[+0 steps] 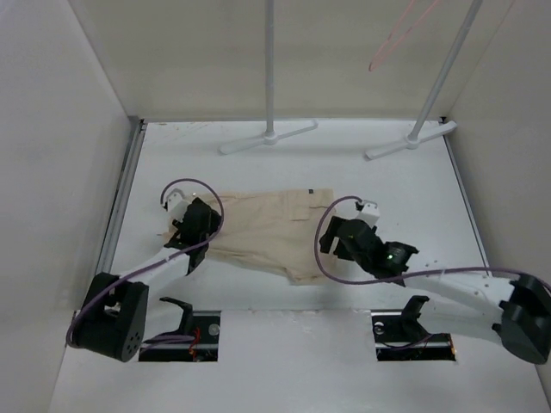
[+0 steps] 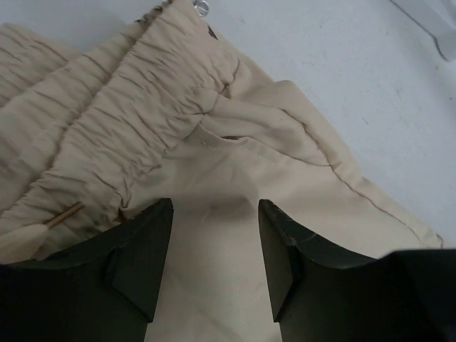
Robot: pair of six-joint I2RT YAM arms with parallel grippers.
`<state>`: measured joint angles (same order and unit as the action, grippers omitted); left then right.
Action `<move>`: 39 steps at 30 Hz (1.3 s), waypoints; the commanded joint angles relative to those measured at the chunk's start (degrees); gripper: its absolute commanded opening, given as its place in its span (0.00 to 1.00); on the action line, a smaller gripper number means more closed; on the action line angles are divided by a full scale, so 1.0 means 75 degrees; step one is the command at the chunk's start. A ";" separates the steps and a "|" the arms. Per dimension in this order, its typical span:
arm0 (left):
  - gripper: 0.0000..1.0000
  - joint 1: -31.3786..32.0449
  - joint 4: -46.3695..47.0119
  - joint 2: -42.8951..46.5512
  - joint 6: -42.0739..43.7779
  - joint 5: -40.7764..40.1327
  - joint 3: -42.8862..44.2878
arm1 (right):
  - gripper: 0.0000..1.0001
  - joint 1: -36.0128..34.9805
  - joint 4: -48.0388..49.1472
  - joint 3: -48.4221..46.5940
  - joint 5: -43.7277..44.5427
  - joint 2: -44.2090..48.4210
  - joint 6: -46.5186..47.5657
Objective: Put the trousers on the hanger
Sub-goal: Grab a hanger with the right arm
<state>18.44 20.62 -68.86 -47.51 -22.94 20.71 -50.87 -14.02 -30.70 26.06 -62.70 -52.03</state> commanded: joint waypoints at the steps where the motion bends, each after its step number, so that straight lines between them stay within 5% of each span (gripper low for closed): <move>1: 0.51 0.0031 0.0274 0.0987 -0.0064 0.0538 -0.0113 | 0.88 0.0097 -0.0754 -0.1177 0.0556 0.1184 0.0818; 5: 0.56 0.0838 -0.0088 0.2019 0.0123 0.0305 0.0214 | 0.80 0.0378 -0.0616 -0.2875 0.0498 0.1972 0.2094; 6: 0.56 0.1049 -0.0147 0.2160 0.0193 0.0247 0.0297 | 0.73 0.0483 -0.0394 -0.3402 0.0463 0.1996 0.2480; 9: 0.56 0.1659 -0.0090 0.2349 0.0334 0.0187 0.0321 | 0.29 0.1196 0.0367 -0.5135 0.0147 0.1600 0.3781; 10: 0.55 0.1881 -0.0055 0.2326 0.0323 0.0234 0.0298 | 0.25 0.1570 0.0567 -0.5768 -0.0028 0.1319 0.4052; 13: 0.53 0.2643 0.0133 0.2174 0.0322 0.0398 0.0204 | 0.30 0.3105 0.0581 -0.7655 -0.0917 0.0113 0.4196; 17: 0.51 0.3756 0.0472 0.1975 0.0346 0.0375 -0.0019 | 0.74 0.4910 -0.0004 -1.0467 -0.2581 -0.2053 0.3459; 26: 0.52 0.4403 0.0602 0.1541 0.0486 0.0550 -0.0312 | 0.86 0.6530 -0.1247 -1.5404 -0.4857 -0.5946 0.2227; 33: 0.52 0.4461 0.0672 0.1167 0.0486 0.0668 -0.0382 | 0.86 0.6719 -0.0523 -1.5969 -0.5525 -0.6979 0.1642; 36: 0.52 0.4531 0.0789 0.0955 0.0451 0.0668 -0.0371 | 0.71 0.6719 -0.0206 -1.5958 -0.5830 -0.7249 0.1290; 39: 0.52 0.4625 0.0789 0.0861 0.0440 0.0645 -0.0324 | 0.46 0.6684 0.0274 -1.5864 -0.6112 -0.7355 0.1125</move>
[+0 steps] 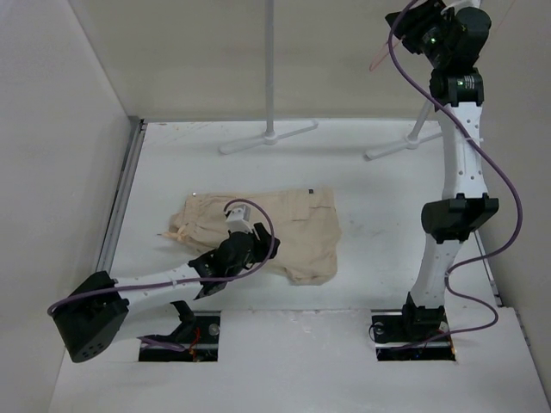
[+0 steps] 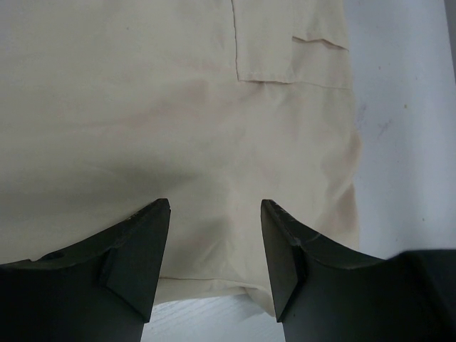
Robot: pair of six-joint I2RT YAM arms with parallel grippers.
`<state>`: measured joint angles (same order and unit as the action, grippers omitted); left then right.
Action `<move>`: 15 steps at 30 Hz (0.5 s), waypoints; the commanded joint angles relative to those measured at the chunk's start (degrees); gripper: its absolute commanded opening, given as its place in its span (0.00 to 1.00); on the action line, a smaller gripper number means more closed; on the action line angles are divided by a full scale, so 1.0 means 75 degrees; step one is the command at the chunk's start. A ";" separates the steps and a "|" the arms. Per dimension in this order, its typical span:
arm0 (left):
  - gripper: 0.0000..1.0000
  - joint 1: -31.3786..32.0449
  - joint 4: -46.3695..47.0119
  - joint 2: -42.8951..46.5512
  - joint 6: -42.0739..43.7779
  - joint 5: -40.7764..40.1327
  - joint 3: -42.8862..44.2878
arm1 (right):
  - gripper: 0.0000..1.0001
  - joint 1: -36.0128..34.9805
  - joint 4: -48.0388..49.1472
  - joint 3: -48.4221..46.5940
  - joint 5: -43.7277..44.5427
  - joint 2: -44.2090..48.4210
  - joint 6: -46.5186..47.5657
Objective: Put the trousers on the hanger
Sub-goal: Grab a hanger with the right arm
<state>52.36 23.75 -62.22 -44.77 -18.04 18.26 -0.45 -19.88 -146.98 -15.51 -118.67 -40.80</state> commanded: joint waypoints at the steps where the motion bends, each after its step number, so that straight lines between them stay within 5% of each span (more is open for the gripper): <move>1: 0.52 0.0114 0.0384 -0.0060 0.0075 -0.0032 0.0003 | 0.39 -0.0040 0.1242 -0.0302 -0.0581 0.0155 -0.0373; 7: 0.52 0.0126 0.0384 -0.0025 0.0029 -0.0055 -0.0009 | 0.17 -0.0040 0.2005 -0.0079 -0.0780 0.0588 -0.0385; 15: 0.51 0.0126 0.0338 0.0150 -0.0007 -0.0055 -0.0056 | 0.13 -0.0040 0.2860 0.1499 -0.1061 0.1840 -0.0432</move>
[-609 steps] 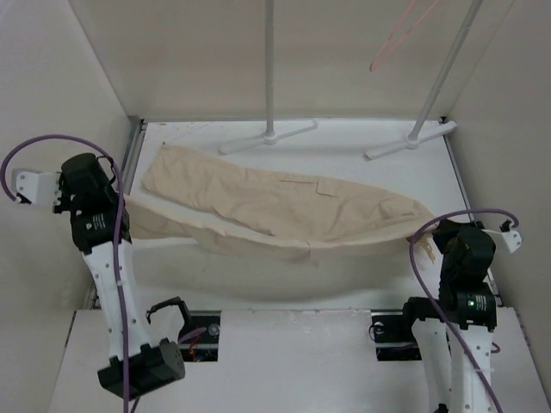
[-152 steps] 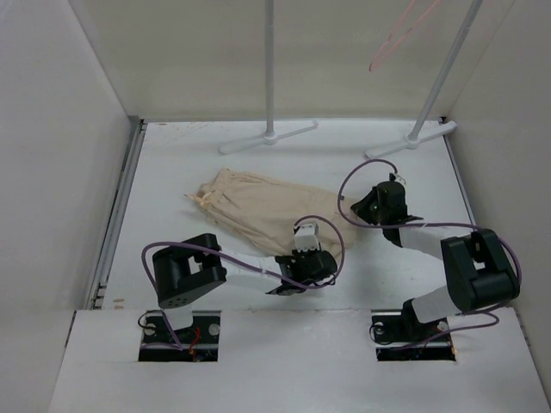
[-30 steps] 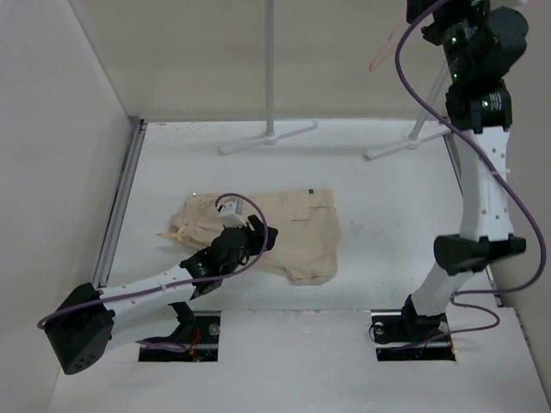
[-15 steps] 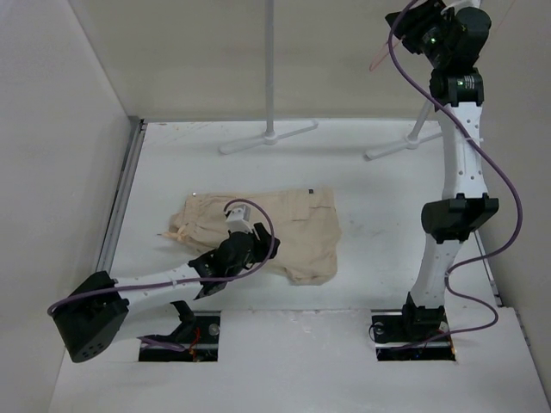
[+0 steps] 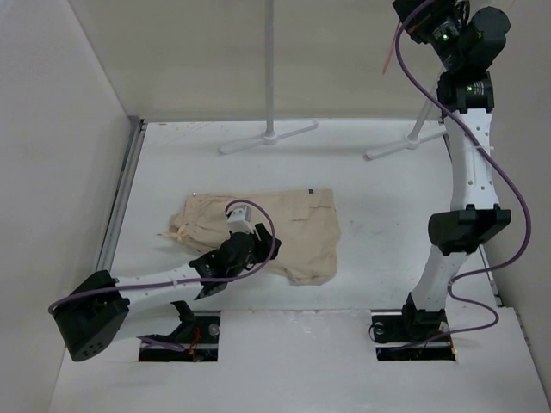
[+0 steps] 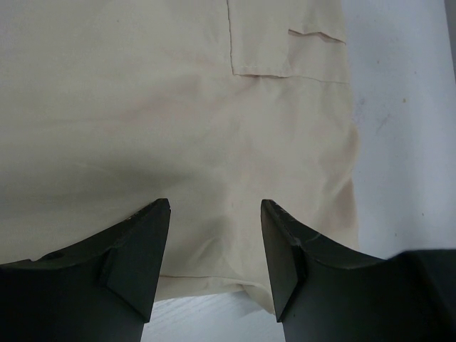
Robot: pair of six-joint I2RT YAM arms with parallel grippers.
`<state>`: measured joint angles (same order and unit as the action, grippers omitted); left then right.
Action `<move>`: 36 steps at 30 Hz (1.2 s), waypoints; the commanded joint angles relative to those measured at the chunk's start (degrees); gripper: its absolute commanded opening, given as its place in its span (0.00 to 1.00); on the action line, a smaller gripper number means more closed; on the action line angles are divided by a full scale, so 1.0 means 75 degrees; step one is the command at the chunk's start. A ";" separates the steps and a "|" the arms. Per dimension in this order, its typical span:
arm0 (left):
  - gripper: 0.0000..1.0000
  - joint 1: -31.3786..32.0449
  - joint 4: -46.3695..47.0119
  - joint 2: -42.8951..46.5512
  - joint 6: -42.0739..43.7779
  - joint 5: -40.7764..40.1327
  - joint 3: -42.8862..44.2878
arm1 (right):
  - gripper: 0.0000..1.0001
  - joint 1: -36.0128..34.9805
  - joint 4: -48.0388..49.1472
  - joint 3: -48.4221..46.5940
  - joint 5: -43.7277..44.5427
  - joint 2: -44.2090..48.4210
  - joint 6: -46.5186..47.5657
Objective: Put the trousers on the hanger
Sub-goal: Grab a hanger with the right arm, then place trousers on hanger
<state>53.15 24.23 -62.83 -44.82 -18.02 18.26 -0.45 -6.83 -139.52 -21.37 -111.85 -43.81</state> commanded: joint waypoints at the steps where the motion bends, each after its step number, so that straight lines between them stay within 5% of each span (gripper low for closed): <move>1: 0.51 -0.0002 0.0250 0.0302 -0.0012 -0.0058 -0.0079 | 0.12 -0.0040 0.1342 0.1043 -0.0315 0.1177 -0.0018; 13: 0.53 -0.0260 -0.0523 0.1462 0.0058 0.0211 0.0306 | 0.12 -0.0121 0.3734 0.7816 -0.0269 0.4282 -0.0006; 21: 0.51 -0.0307 -0.0442 0.1019 0.0104 0.0891 0.1407 | 0.11 -0.0777 0.4321 1.2259 0.0398 0.6848 0.0076; 27: 0.49 0.0348 -0.0266 -0.0316 0.0257 0.1243 0.2731 | 0.10 -0.1959 0.3783 1.5412 0.1676 0.9098 -0.0017; 36: 0.52 0.1462 0.0331 -0.1841 0.0351 0.1114 0.3974 | 0.10 -0.3789 0.1207 1.7160 0.3187 1.3070 -0.0661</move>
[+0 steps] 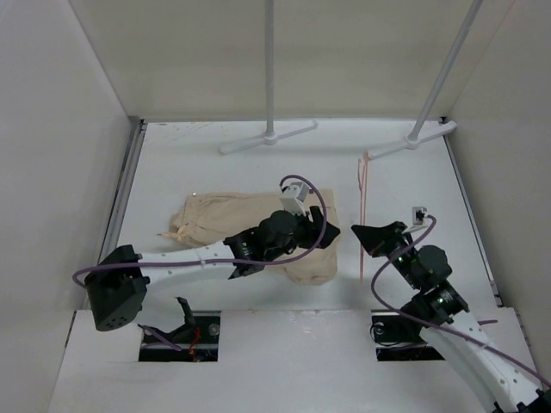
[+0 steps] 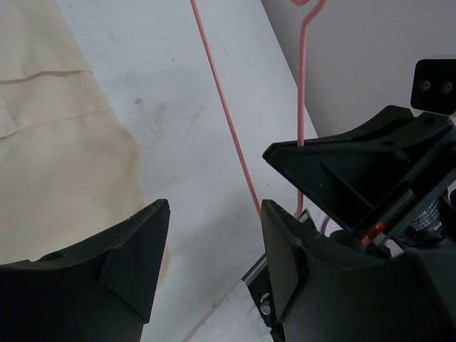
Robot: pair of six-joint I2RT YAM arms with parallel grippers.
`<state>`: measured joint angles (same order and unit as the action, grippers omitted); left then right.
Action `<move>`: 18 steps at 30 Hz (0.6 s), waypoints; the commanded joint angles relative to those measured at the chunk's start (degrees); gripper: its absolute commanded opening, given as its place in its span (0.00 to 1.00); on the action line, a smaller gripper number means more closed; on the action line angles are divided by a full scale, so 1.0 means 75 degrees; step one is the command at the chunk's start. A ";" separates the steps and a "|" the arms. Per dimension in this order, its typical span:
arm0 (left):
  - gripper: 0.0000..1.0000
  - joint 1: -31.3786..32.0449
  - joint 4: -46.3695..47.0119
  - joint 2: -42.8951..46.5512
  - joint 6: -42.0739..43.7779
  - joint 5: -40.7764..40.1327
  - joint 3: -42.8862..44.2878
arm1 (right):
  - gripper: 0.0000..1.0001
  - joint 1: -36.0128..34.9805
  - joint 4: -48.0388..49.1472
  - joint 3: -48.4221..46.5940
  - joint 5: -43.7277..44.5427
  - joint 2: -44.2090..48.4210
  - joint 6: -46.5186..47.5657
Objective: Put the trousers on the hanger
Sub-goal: Place trousers on hanger
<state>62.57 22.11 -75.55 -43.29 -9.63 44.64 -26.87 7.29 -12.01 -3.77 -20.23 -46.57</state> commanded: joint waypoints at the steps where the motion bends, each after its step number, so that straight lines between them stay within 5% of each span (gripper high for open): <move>1: 0.52 0.0299 0.0638 -0.0273 0.0147 -0.0029 0.0574 | 0.10 -0.0359 -0.1027 0.0299 0.0912 0.1275 -0.0353; 7: 0.52 0.0523 0.0615 -0.0849 0.0275 -0.0075 0.1184 | 0.08 -0.0641 -0.1991 0.0582 0.1276 0.2802 -0.0717; 18: 0.52 0.0359 0.0064 -0.1235 0.0896 -0.0439 0.1758 | 0.07 -0.1496 -0.0937 -0.0426 0.1733 -0.0442 0.0092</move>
<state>65.80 22.44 -83.59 -39.16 -11.97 54.57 -36.32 -5.56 -10.39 6.15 -22.04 -48.27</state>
